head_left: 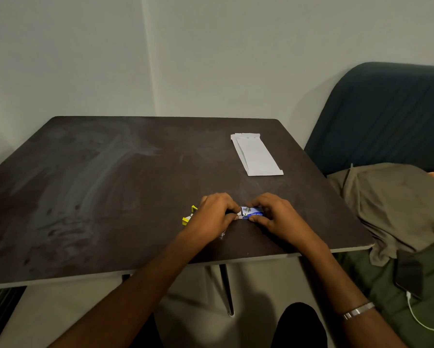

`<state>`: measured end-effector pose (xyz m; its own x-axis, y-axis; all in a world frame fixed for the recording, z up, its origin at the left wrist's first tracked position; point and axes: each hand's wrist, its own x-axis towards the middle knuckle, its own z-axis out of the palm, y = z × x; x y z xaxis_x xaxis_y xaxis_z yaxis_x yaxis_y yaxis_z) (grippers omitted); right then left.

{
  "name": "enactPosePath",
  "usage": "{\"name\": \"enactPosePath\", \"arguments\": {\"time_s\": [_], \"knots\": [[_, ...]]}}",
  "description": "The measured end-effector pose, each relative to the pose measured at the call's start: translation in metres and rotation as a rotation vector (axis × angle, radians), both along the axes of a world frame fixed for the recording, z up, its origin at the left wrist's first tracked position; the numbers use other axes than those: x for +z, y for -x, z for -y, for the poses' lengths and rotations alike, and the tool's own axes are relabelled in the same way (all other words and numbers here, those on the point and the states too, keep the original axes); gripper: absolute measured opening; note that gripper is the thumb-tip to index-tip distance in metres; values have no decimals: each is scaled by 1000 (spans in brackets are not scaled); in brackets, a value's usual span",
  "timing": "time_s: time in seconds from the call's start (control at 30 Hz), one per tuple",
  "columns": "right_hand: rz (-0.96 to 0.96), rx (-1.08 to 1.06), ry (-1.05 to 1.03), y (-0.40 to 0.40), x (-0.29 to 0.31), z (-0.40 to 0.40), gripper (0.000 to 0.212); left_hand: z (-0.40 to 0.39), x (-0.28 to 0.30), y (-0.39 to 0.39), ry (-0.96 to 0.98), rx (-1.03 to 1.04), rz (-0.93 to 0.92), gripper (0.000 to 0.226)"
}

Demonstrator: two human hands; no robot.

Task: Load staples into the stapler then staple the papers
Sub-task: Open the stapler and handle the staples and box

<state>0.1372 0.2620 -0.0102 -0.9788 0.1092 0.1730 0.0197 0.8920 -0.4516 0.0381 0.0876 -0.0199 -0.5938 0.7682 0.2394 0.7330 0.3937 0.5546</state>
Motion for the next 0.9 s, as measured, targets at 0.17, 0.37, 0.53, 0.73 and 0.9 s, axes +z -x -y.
{"name": "enactPosePath", "arguments": {"time_s": [0.17,0.37,0.53,0.73,0.9], "knots": [[10,3,42,-3,0,-2,26,3,1,3,-58,-61,-16,18],[31,28,55,-2,0,-6,29,4,1,5,-16,-146,-28,15],[10,37,58,-5,-2,-6,30,6,2,5,-31,-154,-34,19],[16,71,-56,-2,-9,-4,28,9,5,2,-134,-73,114,20],[32,63,-105,0,-6,1,26,13,5,4,-115,-59,68,26]]}}
